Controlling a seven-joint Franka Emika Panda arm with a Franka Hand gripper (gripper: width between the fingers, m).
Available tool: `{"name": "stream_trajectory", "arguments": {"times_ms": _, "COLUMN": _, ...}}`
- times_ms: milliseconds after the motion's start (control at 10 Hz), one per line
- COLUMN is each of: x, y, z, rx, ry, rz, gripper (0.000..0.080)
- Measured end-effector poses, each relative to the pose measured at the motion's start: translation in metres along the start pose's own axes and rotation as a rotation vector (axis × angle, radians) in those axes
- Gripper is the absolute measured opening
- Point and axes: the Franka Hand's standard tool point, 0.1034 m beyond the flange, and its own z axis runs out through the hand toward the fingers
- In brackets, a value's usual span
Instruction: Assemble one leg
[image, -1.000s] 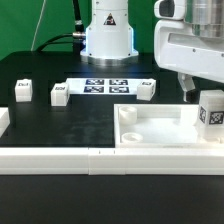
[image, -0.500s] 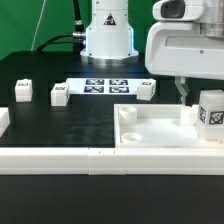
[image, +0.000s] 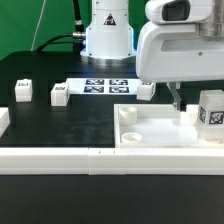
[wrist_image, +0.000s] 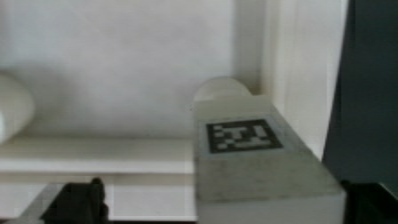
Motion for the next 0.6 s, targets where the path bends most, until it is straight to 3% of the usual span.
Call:
{"name": "stream_trajectory", "arguments": {"times_ms": 200, "x": 0.0000, "y": -0.0001, "z": 0.0000, "rx": 0.001, "ry": 0.000, "rz": 0.019, "gripper": 0.0636}}
{"name": "stream_trajectory", "arguments": {"times_ms": 400, "x": 0.0000, "y": -0.0001, "z": 0.0000, "rx": 0.001, "ry": 0.000, "rz": 0.019, "gripper": 0.0290}}
{"name": "stream_trajectory", "arguments": {"times_ms": 600, "x": -0.0001, "y": -0.0001, "z": 0.0001, "rx": 0.001, "ry": 0.000, "rz": 0.049, "gripper": 0.0291}}
